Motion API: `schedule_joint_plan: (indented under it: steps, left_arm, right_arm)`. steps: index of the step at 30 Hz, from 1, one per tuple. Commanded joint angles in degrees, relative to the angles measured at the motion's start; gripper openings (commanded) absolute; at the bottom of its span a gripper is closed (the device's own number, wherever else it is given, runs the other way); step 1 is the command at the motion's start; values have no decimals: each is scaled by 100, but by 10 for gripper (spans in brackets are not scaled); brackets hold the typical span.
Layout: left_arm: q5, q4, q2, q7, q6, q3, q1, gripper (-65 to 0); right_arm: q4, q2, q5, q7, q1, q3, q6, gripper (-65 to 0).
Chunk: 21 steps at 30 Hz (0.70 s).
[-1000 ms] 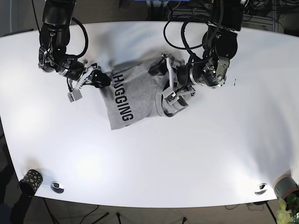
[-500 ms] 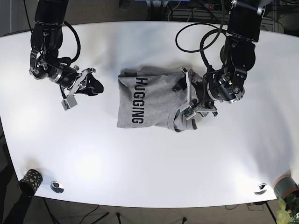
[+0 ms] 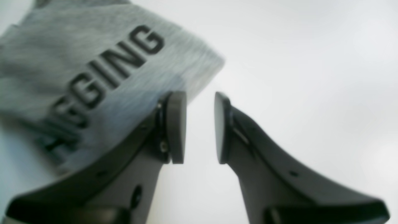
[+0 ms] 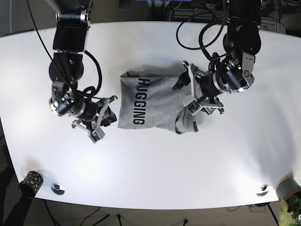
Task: Fold the T-shirt properly
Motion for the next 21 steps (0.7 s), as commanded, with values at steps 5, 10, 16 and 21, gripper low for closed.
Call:
schedule_joint_plan:
  steps: [5,10,16,21]
  left_arm:
    - [-58,101,62,-39,-6,-1,378,-265]
    - [-50,-40,62,-56,-6,-1,562,-265]
    - [-50,-717,45,-100,20,-28,457,-265]
    - [-50,-1288,-113,-399,20,-37,114,-265]
  right_arm:
    - [-964,-293,-971,762,904,39,-12,-504]
    - [-1623,-293,-1138,1386,1027,39,-12,-504]
    - [-2318,-284,-1129,2116,1027,39,-12,-504]
    - [-2450,-275,-1112,2248,957,39,-12,-506]
